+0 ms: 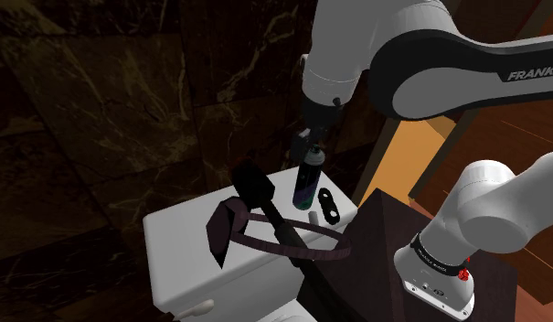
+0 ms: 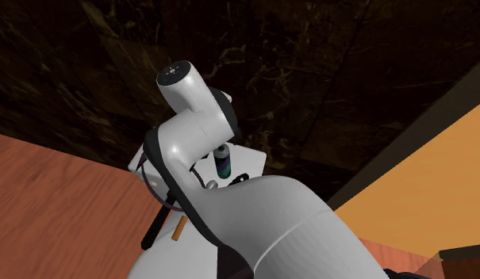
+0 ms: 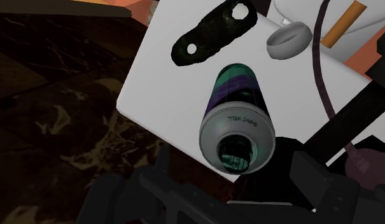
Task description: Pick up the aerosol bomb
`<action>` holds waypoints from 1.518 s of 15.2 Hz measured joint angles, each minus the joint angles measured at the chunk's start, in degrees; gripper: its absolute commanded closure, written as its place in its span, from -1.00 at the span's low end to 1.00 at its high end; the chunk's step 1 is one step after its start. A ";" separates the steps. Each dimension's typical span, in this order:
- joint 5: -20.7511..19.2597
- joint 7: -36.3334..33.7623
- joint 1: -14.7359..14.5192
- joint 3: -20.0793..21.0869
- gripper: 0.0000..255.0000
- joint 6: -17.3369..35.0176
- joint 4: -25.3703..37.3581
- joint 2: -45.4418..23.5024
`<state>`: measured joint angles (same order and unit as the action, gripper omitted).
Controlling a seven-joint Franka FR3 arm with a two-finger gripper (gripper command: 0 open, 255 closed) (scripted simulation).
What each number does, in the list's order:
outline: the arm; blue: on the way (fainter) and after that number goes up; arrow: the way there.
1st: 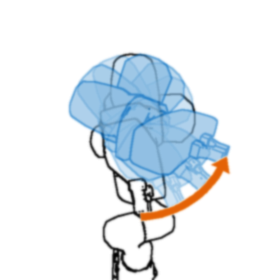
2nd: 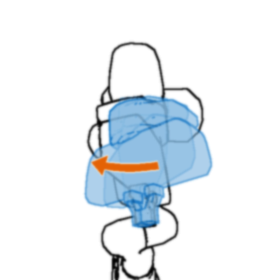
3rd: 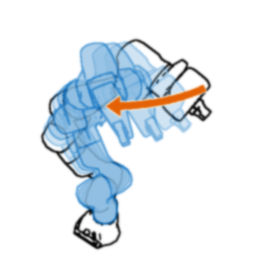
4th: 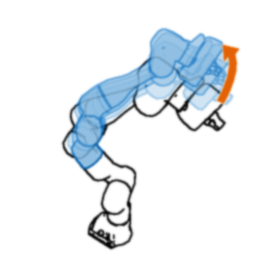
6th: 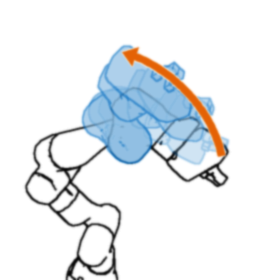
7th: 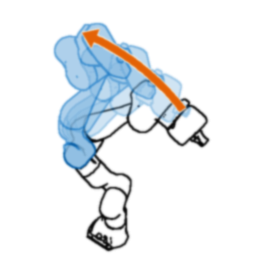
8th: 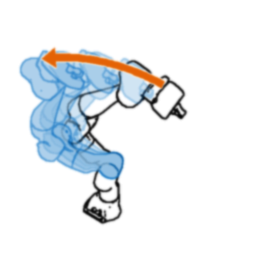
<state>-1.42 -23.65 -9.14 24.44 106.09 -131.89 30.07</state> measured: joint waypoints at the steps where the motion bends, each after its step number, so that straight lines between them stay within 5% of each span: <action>1: -0.03 -0.24 0.01 0.20 -1.00 0.95 -0.70 -0.28; 2: -0.01 -0.37 -0.02 0.29 -1.00 1.51 -1.24 -0.33; 3: 0.01 -0.45 -0.04 0.35 1.00 1.73 -1.43 -0.35; 13: 0.03 -0.51 -0.06 0.39 1.00 2.00 -1.54 -0.32; 23: -0.17 0.77 0.22 -0.51 1.00 -4.76 4.79 0.05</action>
<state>-1.59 -22.88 -8.92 23.93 101.34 -127.10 30.11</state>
